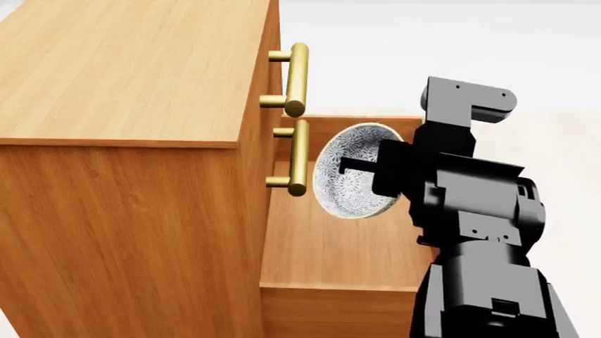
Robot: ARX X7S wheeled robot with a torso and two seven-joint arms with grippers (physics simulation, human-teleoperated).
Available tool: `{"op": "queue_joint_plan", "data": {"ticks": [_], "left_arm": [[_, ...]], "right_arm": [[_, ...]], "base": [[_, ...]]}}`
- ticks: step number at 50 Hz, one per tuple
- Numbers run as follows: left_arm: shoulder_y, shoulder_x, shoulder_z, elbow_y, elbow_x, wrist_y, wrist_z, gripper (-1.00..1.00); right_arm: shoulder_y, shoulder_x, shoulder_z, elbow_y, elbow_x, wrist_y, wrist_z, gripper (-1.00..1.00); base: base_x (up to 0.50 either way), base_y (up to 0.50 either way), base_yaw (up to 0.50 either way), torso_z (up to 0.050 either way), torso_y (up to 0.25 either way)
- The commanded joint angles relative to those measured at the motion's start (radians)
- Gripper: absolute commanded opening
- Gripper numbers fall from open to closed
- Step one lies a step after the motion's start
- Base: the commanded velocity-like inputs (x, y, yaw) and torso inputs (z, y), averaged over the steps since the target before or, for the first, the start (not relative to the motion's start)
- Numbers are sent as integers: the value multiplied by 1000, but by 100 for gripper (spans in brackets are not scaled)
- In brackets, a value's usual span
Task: Put the bowl in the bottom drawer of the cabinet and close it.
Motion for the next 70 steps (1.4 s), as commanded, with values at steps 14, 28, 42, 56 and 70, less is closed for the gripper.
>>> {"op": "queue_joint_plan", "data": {"ticks": [14,28,42,56,70], "left_arm": [[-3,0,4,-7,-1,4,-2,100],[-2,-3,4,-7,-5,7,-2,100],[-1,-6,6,-1,-8,4,-5,100],[-4,-7,7,-4,-11,5,-5,100],[-1,-9,9,1,-10,4,-9,100]], "right_arm": [[-16,-4,20,-1,12,24,-20,-100],[-23,-8,35,-1,15,44,-35,-100],[-30,-14,44,-1,16,61,-53,-100],[-37,-17,49,-1,14,77,-69,-100],[-44,-14,85,-1,25,93,-64,-100]], "base": [[0,0,0,0,0],[0,0,0,1,1],[0,0,0,0,0],[0,0,0,0,1],[0,0,0,0,0]]}}
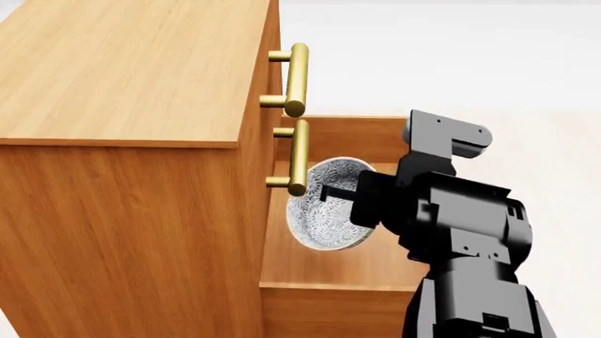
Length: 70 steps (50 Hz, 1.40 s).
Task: Put the bowl in the bottom drawer of the cabinet and close it.
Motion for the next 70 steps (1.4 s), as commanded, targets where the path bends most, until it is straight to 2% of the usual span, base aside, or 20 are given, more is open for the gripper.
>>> {"op": "queue_joint_plan", "data": {"ticks": [1,27,41,42,54,61,64,70], "left_arm": [[1,-2,1,2,-1,0,-2,100],[-1,-5,4,2,-4,0,-4,100],[-1,-6,5,-1,-6,4,-5,100],[-1,-6,5,-2,-6,5,-4,100],[1,-8,7,6,-3,1,-10,100],[-1,-7,8,1,-5,3,-9,100],[-2,-7,9,0,-3,3,-9,100],[-4,-6,9,-4,-3,5,-9,100]], "right_arm": [[1,2,33,-1,15,10,-5,-100],[-8,2,105,-1,11,59,3,-100],[-16,-6,77,-1,-18,19,-26,-100],[-16,-7,70,-1,-23,10,-24,100],[-22,-10,1,-2,-55,-58,-53,100],[-26,-17,-82,-8,-112,-170,-51,100],[-26,-16,-85,-31,-112,-165,-48,100],[-84,-16,-95,-280,-117,-24,-66,100]], "base": [[0,0,0,0,0],[0,0,0,0,0],[0,0,0,0,0],[0,0,0,0,0],[0,0,0,0,1],[0,0,0,0,0],[0,0,0,0,0],[0,0,0,0,0]]}}
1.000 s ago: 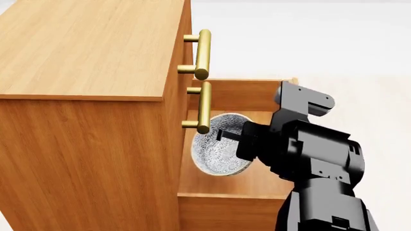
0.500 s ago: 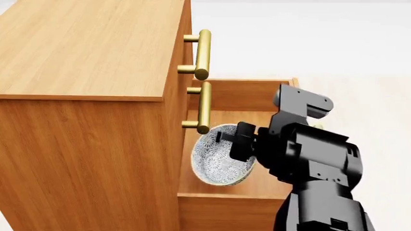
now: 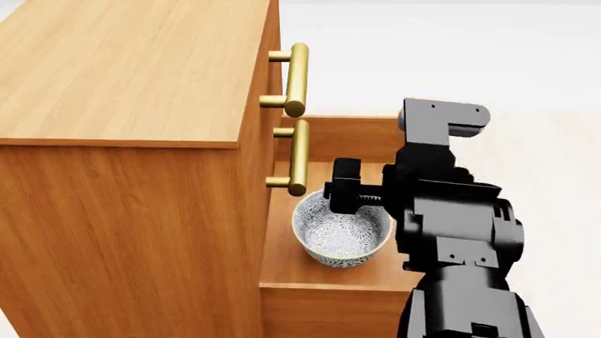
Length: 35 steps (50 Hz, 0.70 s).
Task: Put the bowl in the bottom drawer of the cabinet and close it.
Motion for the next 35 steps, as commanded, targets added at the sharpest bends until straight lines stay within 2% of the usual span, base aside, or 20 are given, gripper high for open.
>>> {"op": "queue_joint_plan", "data": {"ticks": [1,22,35], "left_arm": [[-2,1,2,-6,1,3,0,100],[-2,-2,4,-5,2,4,-3,100],[1,-5,5,2,2,2,-6,100]], "right_arm": [[-57,-1,-45,-247,-26,93,-17,100],[-135,72,-52,-775,-45,325,-26,100],[-147,127,-11,-894,-50,374,-7,100]], "base": [[0,0,0,0,0],[0,0,0,0,0],[0,0,0,0,0]]}}
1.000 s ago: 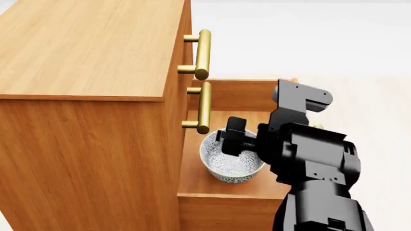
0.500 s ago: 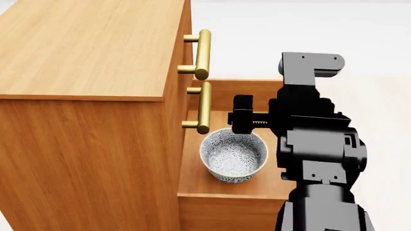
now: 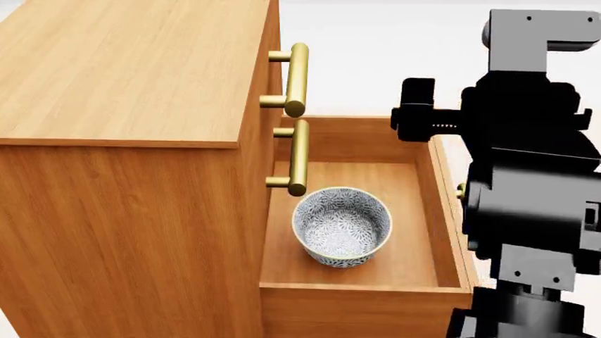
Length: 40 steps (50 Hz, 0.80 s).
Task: Put the bowl in the bottom drawer of the cabinet and close it.
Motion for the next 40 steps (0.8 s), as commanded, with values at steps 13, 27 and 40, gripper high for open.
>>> {"op": "queue_joint_plan", "data": {"ticks": [13,27,40], "left_arm": [[-7,2,4,-13,0,7,2,100],[-2,-2,5,0,4,1,-5,100],[0,-6,6,7,5,-4,-11,100]], "right_arm": [[-75,101,91,-284,-8,116,16,100],[-183,152,171,-422,-1,160,3,100],[-293,165,217,-493,7,165,-11,100]], "base": [[0,0,0,0,0],[0,0,0,0,0],[0,0,0,0,0]]}}
